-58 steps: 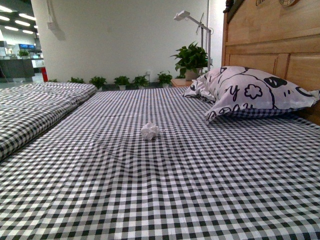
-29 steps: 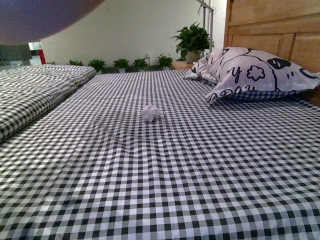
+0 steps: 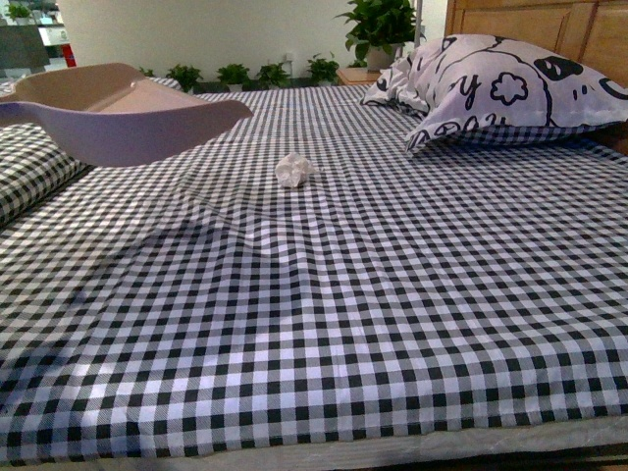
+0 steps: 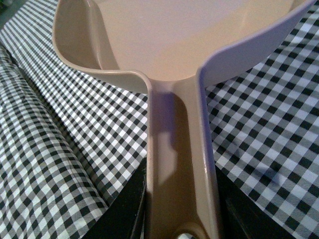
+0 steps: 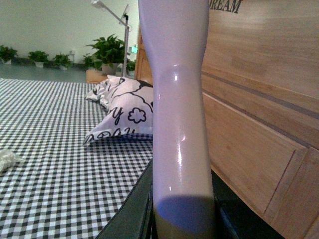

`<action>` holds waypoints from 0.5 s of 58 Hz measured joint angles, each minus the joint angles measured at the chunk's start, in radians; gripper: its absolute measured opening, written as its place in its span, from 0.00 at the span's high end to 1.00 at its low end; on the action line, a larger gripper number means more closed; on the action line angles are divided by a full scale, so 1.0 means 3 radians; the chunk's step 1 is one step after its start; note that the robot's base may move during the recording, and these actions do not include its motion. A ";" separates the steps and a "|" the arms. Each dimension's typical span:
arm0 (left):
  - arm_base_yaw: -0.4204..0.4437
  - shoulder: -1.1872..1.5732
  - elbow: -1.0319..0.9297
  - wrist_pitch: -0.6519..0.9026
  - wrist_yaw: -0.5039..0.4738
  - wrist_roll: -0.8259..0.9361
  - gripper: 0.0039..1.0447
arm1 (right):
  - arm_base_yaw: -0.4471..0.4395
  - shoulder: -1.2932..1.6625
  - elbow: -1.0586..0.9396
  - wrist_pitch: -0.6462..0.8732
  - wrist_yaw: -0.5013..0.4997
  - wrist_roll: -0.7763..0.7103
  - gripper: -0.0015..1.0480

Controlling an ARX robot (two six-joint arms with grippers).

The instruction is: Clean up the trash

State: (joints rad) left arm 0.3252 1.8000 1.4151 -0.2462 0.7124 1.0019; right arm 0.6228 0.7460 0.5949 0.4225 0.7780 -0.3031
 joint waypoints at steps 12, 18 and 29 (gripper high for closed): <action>0.0042 0.0509 0.0530 -0.0328 0.0034 0.0259 0.74 | 0.0000 0.0000 0.0000 0.0000 0.0000 0.0000 0.81; 0.0042 0.0746 0.0797 -0.0378 0.0107 0.0287 0.74 | 0.0000 0.0000 0.0000 0.0000 0.0001 0.0000 0.81; 0.0013 0.1143 0.1297 -0.0417 0.0159 0.0280 0.74 | 0.0000 0.0000 0.0000 0.0000 0.0000 0.0000 0.81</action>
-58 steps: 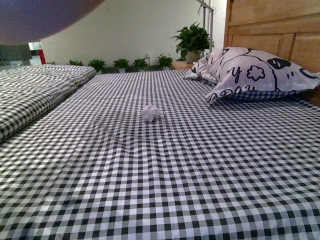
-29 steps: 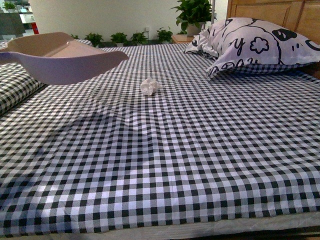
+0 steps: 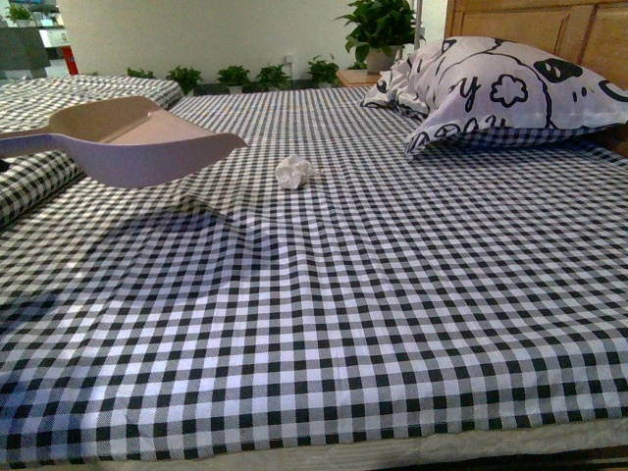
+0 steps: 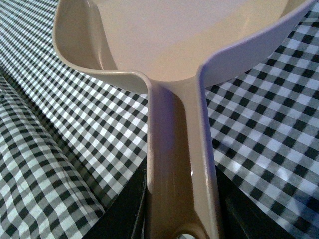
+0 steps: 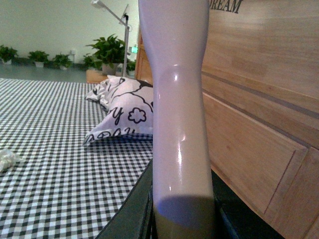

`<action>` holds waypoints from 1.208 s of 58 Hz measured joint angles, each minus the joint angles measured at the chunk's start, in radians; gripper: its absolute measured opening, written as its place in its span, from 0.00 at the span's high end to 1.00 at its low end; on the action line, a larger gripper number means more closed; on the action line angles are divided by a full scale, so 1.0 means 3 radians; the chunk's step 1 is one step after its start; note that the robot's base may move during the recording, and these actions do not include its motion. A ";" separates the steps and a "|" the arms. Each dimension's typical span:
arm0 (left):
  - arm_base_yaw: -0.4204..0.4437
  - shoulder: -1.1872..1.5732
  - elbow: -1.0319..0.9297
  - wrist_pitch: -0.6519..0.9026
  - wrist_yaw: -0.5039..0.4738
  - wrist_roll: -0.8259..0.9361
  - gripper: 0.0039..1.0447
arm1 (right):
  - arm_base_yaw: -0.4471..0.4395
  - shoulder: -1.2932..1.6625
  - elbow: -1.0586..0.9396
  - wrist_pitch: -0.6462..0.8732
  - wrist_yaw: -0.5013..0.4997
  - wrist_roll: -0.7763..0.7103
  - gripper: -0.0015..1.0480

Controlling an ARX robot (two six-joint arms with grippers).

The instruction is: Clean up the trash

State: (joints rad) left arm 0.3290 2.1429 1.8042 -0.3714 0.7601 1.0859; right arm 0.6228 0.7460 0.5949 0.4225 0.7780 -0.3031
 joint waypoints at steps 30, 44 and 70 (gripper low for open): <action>-0.0450 0.0535 0.0595 0.0114 0.0023 -0.0423 0.74 | 0.0000 0.0000 0.0000 0.0000 0.0000 0.0000 0.81; -0.0553 0.0745 0.0738 -0.0308 -0.0090 -0.0345 0.74 | 0.0000 0.0000 0.0000 0.0000 0.0000 0.0000 0.81; -0.0566 0.1240 0.1691 -0.1436 -0.0398 0.0198 0.74 | 0.0000 0.0000 0.0000 0.0000 0.0001 0.0000 0.81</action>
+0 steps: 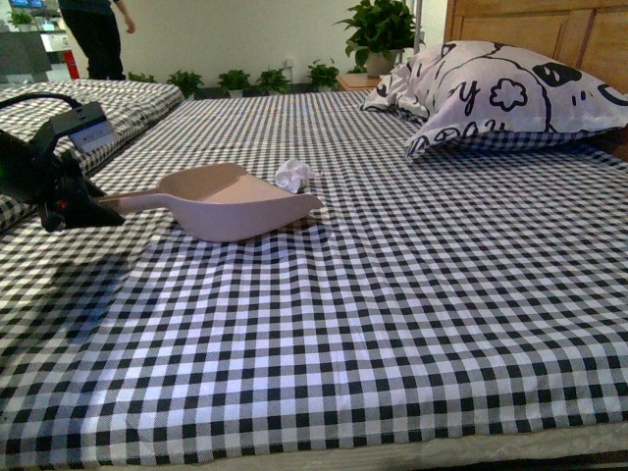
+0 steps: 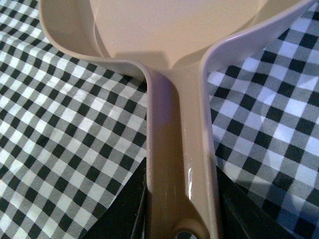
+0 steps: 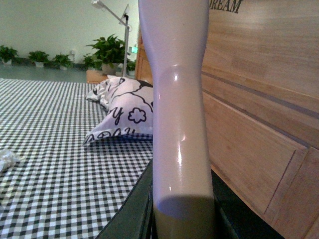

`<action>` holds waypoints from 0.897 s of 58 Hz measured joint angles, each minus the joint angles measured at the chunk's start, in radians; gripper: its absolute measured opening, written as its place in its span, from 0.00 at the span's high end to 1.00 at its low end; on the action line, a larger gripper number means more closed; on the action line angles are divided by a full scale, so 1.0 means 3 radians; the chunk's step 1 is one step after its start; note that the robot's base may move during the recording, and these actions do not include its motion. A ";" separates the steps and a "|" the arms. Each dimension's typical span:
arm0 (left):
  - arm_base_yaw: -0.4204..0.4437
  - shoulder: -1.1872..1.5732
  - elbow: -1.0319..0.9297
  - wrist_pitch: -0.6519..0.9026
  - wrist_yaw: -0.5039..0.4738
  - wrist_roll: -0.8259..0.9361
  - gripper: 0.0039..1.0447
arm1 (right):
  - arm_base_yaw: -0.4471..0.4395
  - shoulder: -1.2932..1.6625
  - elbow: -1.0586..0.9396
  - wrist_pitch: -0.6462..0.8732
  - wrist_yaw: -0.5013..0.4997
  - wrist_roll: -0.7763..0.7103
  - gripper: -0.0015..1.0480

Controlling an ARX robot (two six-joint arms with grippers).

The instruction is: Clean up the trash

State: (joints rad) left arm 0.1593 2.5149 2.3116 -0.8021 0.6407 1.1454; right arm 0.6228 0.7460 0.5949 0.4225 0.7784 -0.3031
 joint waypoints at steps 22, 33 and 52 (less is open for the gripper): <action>0.0017 0.0643 0.1462 -0.1391 -0.0303 0.0612 0.74 | 0.0000 0.0000 0.0000 0.0000 0.0000 0.0000 0.81; 0.0018 0.0746 0.1815 -0.1572 -0.0398 0.0753 0.74 | 0.0000 0.0000 0.0000 0.0000 -0.0001 0.0000 0.81; 0.0014 0.0748 0.1925 -0.1577 -0.0416 0.0771 0.74 | 0.0000 0.0000 0.0000 0.0000 -0.0001 0.0000 0.81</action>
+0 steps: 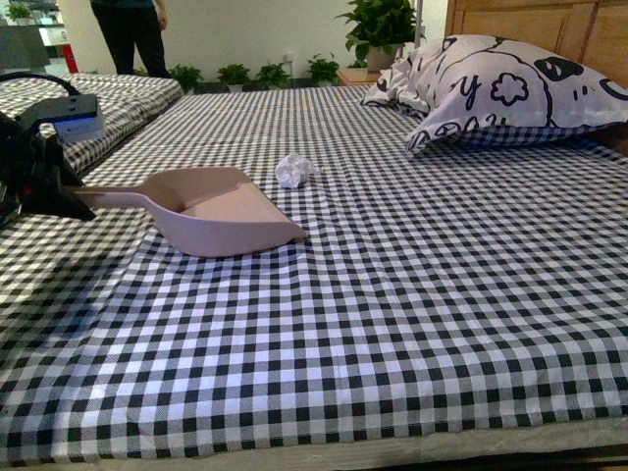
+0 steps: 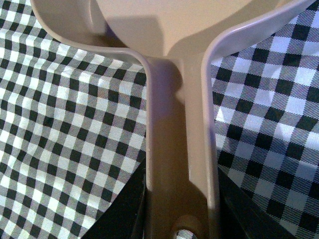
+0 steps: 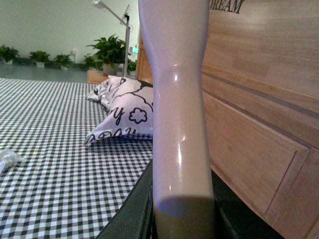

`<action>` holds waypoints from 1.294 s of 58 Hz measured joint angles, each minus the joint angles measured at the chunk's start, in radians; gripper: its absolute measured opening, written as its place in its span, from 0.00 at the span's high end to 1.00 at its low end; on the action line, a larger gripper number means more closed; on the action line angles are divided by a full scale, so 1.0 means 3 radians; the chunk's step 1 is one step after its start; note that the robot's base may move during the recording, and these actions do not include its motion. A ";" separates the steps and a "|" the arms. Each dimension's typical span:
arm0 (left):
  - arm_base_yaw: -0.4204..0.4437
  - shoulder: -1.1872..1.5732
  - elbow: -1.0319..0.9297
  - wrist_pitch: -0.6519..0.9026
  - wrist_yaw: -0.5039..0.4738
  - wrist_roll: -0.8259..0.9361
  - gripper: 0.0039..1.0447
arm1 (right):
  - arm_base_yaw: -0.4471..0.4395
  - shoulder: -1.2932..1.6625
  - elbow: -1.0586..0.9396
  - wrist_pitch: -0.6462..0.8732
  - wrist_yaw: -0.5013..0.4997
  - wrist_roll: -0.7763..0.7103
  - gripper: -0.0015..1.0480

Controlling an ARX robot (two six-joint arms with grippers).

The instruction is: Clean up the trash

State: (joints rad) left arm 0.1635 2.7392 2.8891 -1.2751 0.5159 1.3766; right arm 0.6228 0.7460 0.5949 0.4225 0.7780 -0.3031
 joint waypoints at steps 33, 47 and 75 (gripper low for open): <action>0.0000 0.0000 0.0000 0.0000 -0.0001 0.0001 0.74 | 0.0000 0.0000 0.0000 0.0000 0.0000 0.0000 0.81; 0.0000 0.0000 0.0000 0.0000 -0.0001 0.0001 0.74 | -0.0720 0.0852 0.0980 -0.2178 -0.1174 0.1066 0.81; 0.0001 0.0000 0.0000 0.0000 0.0000 0.0004 0.74 | -0.0732 0.3703 0.2852 -0.1857 -0.1512 0.0576 0.81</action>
State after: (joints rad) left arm 0.1638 2.7392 2.8891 -1.2751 0.5159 1.3777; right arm 0.4030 1.8568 1.4506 -0.1345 0.3244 -0.1303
